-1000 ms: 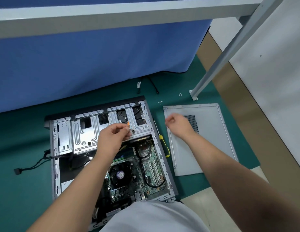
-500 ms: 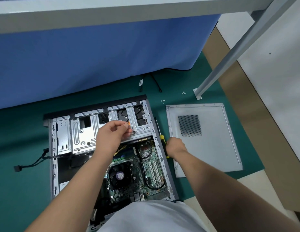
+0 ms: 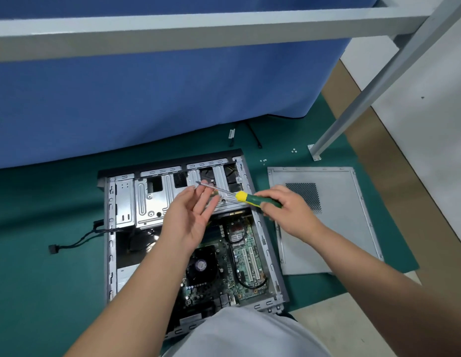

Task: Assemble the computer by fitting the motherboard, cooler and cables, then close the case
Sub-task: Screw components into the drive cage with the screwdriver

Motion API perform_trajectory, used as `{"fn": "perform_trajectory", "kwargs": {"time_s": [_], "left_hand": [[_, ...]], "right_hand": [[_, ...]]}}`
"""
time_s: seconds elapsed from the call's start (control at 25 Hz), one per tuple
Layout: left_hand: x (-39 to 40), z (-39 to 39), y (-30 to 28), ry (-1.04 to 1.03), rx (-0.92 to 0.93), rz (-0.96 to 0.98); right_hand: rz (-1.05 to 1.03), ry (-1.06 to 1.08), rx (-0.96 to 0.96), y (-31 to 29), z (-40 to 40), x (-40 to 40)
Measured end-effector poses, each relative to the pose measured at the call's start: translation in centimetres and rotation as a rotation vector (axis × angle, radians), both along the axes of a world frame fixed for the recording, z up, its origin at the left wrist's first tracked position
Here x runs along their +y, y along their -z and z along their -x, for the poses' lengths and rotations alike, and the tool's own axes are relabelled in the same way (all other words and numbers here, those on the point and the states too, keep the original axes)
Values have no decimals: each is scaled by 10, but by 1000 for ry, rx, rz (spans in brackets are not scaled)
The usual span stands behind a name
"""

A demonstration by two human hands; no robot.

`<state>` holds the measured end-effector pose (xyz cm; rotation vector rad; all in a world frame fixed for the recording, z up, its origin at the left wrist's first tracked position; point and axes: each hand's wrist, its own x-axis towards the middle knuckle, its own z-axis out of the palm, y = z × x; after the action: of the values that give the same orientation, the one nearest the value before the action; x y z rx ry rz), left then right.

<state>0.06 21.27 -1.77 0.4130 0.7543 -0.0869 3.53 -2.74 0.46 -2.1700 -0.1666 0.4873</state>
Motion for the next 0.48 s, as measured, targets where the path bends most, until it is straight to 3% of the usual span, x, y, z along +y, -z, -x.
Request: {"fn": "perform_trajectory", "kwargs": {"time_s": [0.16, 0.28, 0.36, 0.48], "left_hand": [[10, 16, 1, -18, 0, 59], [15, 21, -3, -20, 1, 86], [17, 23, -4, -19, -6, 92], [18, 25, -3, -21, -12, 77]], "right_hand": [[-32, 26, -76, -9, 3, 1], [-453, 348, 80, -8, 6, 12], [-624, 488, 135, -5, 7, 20], [-593, 484, 103, -3, 7, 25]]}}
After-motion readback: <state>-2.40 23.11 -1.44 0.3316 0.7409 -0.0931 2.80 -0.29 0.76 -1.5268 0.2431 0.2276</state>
